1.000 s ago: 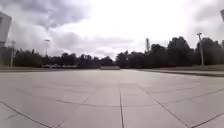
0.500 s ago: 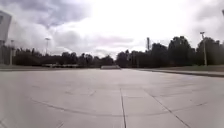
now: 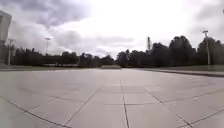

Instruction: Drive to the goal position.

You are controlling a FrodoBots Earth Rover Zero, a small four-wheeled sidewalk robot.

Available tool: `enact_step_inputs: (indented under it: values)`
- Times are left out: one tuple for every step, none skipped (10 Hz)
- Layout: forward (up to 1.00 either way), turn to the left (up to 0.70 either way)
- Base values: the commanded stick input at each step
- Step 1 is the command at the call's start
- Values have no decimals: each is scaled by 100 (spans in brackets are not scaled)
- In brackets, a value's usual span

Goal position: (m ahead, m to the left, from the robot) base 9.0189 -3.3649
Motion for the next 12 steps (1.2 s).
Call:
enact_step_inputs:
  values:
    - [70,0]
    - [70,0]
    - [70,0]
    - [70,0]
    - [70,0]
    - [70,0]
    - [70,0]
    - [70,0]
    - [70,0]
    - [70,0]
    - [70,0]
    - [70,0]
